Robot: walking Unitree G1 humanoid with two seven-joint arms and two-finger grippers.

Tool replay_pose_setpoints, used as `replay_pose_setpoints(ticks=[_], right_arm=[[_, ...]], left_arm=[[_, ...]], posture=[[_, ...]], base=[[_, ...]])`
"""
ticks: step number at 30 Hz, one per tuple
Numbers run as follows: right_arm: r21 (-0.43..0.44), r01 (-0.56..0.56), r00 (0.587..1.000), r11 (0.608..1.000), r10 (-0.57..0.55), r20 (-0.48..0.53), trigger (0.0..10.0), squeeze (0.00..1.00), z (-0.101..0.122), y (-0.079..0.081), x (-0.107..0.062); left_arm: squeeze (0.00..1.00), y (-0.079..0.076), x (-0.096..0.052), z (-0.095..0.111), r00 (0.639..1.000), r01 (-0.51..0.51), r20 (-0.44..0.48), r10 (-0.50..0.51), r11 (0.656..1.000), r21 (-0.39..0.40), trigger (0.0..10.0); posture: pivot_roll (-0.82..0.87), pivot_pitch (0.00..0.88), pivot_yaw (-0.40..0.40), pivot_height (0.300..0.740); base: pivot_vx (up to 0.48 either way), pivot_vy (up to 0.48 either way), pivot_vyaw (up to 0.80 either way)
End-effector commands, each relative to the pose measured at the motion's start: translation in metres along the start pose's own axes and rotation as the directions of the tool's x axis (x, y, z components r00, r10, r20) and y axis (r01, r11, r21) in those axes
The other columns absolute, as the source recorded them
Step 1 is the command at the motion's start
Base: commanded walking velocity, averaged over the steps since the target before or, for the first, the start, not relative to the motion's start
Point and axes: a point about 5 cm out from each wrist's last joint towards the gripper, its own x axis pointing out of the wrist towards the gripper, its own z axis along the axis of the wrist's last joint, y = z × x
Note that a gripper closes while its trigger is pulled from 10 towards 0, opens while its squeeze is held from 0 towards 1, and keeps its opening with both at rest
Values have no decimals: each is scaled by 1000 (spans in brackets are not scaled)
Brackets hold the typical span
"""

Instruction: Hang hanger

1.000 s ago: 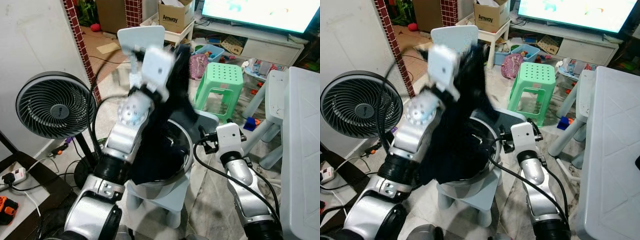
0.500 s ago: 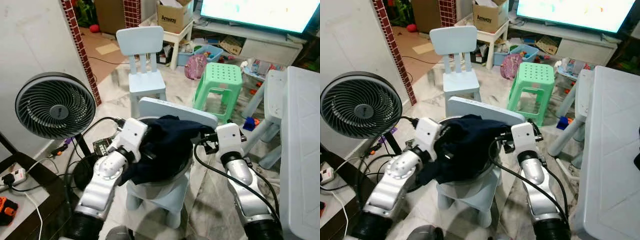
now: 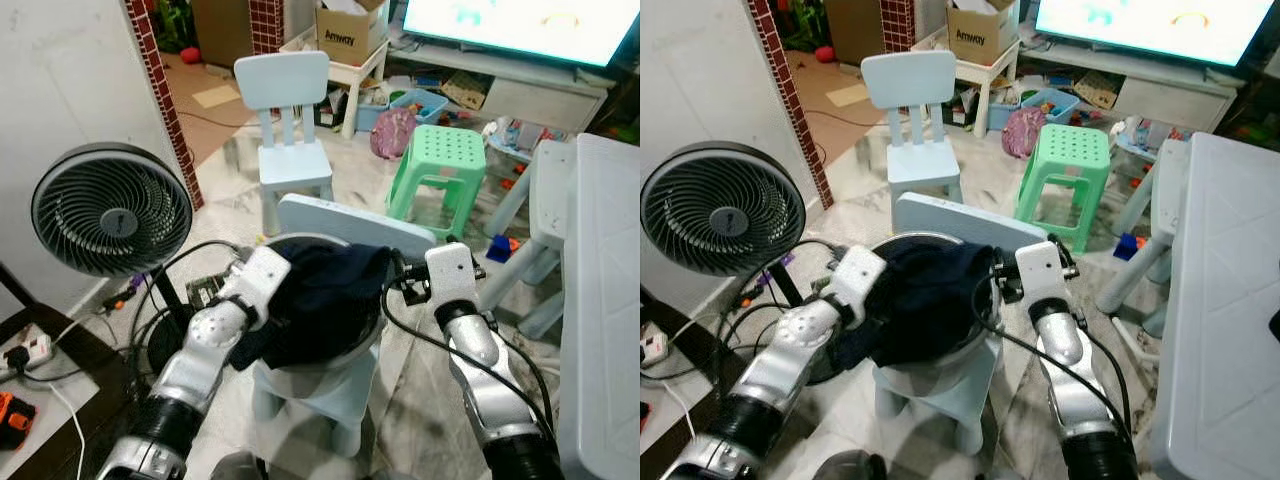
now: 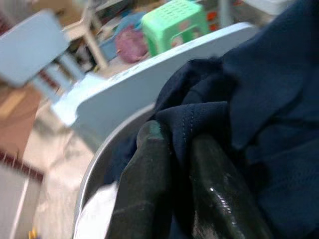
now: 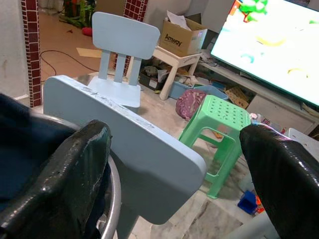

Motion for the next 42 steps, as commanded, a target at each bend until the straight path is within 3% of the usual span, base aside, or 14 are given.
replay_pose_setpoints(ticks=[1, 8, 12, 15, 21, 23, 24, 26, 28, 31, 32, 34, 38, 42], right_arm=[[-2, 12, 1000, 1000, -12, 4, 10000, 0, 1, 0, 0], [-4, 22, 1000, 1000, -22, 5, 10000, 0, 0, -2, -1], [-3, 22, 1000, 1000, -22, 4, 10000, 0, 0, -2, -1], [0, 16, 1000, 1000, -16, 4, 10000, 0, 0, 2, 0], [0, 12, 1000, 1000, -12, 4, 10000, 0, 1, 4, 1], [-3, 12, 1000, 1000, -12, 3, 10000, 0, 0, 3, 1], [-9, 15, 1000, 1000, -15, 1, 10000, 0, 0, 3, 0], [-14, 22, 1000, 1000, -22, -1, 10000, 0, -1, 1, 0], [-22, 34, 999, 999, -34, -6, 10000, 0, -2, -1, 0], [-29, 43, 999, 999, -44, -13, 10000, 0, -3, -3, 0], [-30, 45, 999, 999, -45, -15, 10000, 0, -3, -3, 0], [-34, 44, 999, 998, -45, -22, 10000, 0, -5, -2, 0], [-29, 34, 999, 999, -35, -20, 10000, 0, -3, 2, 2], [-28, 34, 999, 999, -35, -19, 10000, 0, -2, 2, 2]], left_arm=[[1000, -18, 6, -2, 994, 112, -16, -111, 991, 77, 10000], [1000, -60, 3, 2, 911, 395, -28, -411, 853, 340, 10000], [1000, -59, 3, -2, 907, 390, -55, -417, 785, 481, 10000], [1000, -43, 4, 5, 954, 232, 38, -298, 810, 539, 10000], [1000, -33, 0, 16, 960, 106, 174, -221, 857, 504, 10000], [1000, -31, 0, 21, 957, 87, 214, -195, 899, 429, 10000], [1000, -28, 2, 23, 965, 79, 218, -144, 956, 283, 10000], [1000, -26, 4, 25, 971, 70, 223, -88, 994, 89, 10000], [1000, -23, 4, 31, 968, 56, 248, -42, 997, -51, 10000], [1000, -22, 0, 48, 938, 62, 345, -32, 995, -78, 10000], [1000, -20, -4, 56, 919, 43, 394, -24, 998, -39, 10000], [1000, -33, -17, 77, 830, -22, 522, -196, 924, 381, 10000], [1000, -40, -14, 74, 847, 54, 456, -273, 898, 436, 10000], [1000, -36, -14, 76, 854, 60, 465, -233, 932, 356, 10000]], posture=[[-16, 0, -3, 740], [-23, 0, 4, 740], [-19, 0, 4, 740], [-8, 0, 1, 740], [-2, 0, 2, 740], [-2, 0, 2, 740], [-2, 0, 2, 740], [-4, 0, 5, 740], [-4, 0, 5, 740], [-2, 0, 5, 740], [1, 0, 3, 740], [3, 0, 3, 740], [5, 0, 1, 740], [2, 0, 5, 740]], base=[[0, 0, 0], [0, 0, 0], [0, 0, 0], [0, 0, 0], [0, 0, 0], [0, 0, 0], [0, 0, 0], [0, 0, 0], [0, 0, 0], [0, 0, 0], [0, 0, 0], [0, 0, 0], [0, 0, 0], [0, 0, 0]])
